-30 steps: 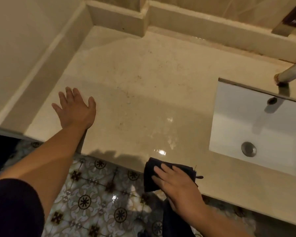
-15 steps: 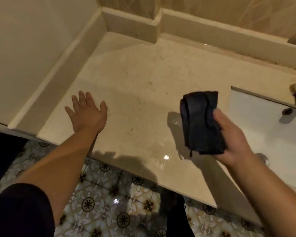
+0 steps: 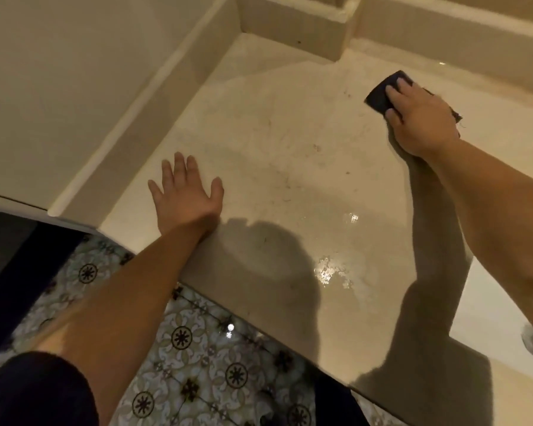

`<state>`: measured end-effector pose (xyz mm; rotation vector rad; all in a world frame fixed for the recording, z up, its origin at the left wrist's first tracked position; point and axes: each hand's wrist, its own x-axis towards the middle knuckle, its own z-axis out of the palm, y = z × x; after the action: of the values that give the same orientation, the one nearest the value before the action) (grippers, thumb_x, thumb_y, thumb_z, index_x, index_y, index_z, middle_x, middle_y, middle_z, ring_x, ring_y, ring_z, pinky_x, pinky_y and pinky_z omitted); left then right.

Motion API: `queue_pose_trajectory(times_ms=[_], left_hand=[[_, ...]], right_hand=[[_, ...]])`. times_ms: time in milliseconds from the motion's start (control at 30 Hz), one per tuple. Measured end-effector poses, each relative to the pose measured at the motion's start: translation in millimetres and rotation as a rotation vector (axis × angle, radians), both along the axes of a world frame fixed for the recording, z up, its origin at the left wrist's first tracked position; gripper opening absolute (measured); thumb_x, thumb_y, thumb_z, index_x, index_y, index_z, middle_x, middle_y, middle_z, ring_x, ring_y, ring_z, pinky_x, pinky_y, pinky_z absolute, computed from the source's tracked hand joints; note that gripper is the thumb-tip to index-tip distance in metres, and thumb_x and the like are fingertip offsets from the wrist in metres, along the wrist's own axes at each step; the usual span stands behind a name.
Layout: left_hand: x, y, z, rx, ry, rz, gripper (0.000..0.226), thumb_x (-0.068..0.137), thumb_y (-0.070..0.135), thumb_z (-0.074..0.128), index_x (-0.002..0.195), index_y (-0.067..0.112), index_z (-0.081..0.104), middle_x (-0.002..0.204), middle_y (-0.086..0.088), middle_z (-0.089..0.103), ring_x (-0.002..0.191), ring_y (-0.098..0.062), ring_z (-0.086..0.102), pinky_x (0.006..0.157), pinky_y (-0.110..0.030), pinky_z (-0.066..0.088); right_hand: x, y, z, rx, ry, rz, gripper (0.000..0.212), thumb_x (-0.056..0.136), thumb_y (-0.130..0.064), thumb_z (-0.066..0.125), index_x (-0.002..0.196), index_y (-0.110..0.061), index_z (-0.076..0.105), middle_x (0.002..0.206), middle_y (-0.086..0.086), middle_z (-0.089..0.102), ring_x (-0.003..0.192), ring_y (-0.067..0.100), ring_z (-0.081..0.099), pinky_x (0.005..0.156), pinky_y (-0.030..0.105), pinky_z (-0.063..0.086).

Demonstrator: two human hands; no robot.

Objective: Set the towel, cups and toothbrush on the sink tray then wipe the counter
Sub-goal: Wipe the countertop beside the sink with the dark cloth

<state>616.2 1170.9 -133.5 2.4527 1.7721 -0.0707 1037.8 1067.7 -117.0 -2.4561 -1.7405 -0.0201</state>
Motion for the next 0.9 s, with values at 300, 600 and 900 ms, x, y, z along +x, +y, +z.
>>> queue_pose_trajectory(times_ms=[300, 600, 900], left_hand=[[-0.4, -1.9, 1.4, 0.007, -0.027, -0.011, 0.081, 0.092, 0.062, 0.012, 0.156, 0.013, 0.012, 0.166, -0.008, 0.006, 0.151, -0.03, 0.0, 0.118, -0.058, 0.0], [-1.5, -1.6, 4.6, -0.018, -0.021, -0.026, 0.082, 0.092, 0.063, 0.01, 0.156, 0.012, 0.009, 0.166, -0.009, 0.003, 0.151, -0.03, -0.002, 0.117, -0.06, 0.0], [0.3, -2.0, 9.5, -0.044, 0.01, -0.025, 0.079, 0.094, 0.061, 0.011, 0.157, 0.012, 0.006, 0.166, -0.008, -0.001, 0.151, -0.029, -0.005, 0.118, -0.059, 0.0]], right_hand=[[-224.3, -147.7, 17.7, -0.014, 0.251, 0.294, 0.05, 0.084, -0.009, 0.066, 0.133, -0.013, 0.058, 0.145, 0.011, 0.05, 0.132, 0.036, 0.046, 0.106, 0.055, 0.037], [-361.3, -252.5, 28.9, 0.04, 0.578, 0.323, 0.049, 0.077, -0.006, 0.074, 0.124, -0.016, 0.067, 0.134, 0.004, 0.06, 0.125, 0.027, 0.055, 0.102, 0.051, 0.04], [-297.2, -244.6, 86.6, 0.242, 2.362, -0.552, 0.038, 0.097, -0.019, 0.056, 0.134, -0.012, 0.055, 0.13, 0.018, 0.058, 0.111, 0.03, 0.06, 0.103, 0.048, 0.044]])
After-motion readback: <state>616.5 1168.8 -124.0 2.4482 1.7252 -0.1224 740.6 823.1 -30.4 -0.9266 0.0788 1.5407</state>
